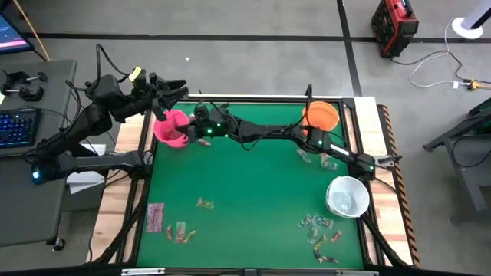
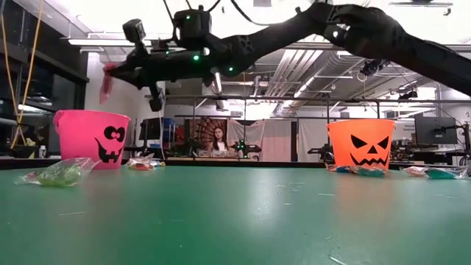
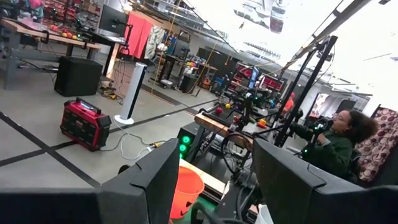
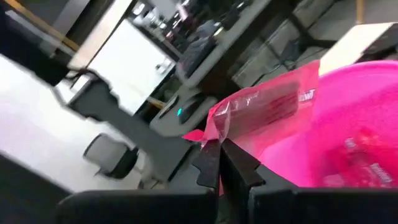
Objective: Sort candy by brand, put in halloween buckets
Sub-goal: Put the red candy into the pink bucket
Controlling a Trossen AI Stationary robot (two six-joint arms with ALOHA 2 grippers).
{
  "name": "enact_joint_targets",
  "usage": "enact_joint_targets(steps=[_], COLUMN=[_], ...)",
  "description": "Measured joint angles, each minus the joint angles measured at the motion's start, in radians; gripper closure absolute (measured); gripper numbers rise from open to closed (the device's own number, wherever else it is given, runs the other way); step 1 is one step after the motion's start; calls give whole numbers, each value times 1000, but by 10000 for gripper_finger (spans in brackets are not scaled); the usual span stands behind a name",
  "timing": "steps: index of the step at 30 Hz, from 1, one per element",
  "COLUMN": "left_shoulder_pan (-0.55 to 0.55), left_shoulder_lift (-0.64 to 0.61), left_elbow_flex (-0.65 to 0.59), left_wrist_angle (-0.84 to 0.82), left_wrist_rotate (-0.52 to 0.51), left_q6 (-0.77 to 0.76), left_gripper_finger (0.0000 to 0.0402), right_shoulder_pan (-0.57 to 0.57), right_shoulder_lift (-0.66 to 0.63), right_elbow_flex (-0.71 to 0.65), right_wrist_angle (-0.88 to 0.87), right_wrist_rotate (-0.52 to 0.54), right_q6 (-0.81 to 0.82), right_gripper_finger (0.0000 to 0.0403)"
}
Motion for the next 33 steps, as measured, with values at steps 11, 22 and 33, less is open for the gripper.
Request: enact_joint_targets(steps=[11, 22, 33], left_shoulder_pan=[0, -2, -44], left_shoulder_lift=[0, 0, 28], left_elbow_flex=[0, 0, -3], left_wrist_angle=[0, 0, -18], left_wrist_rotate=[0, 3, 41], left_q6=[1, -42, -129], left_gripper_finger=[208, 208, 208], right_shoulder_pan=[-42, -128, -300], right_shoulder_lift=[8, 7, -240], right_elbow_flex=[-6, 99, 76], right_wrist_angle=[-33, 22, -559], right_wrist_rotate=[-32, -249, -363], right_q6=[132, 158, -277], right_gripper_finger=[247, 128, 128])
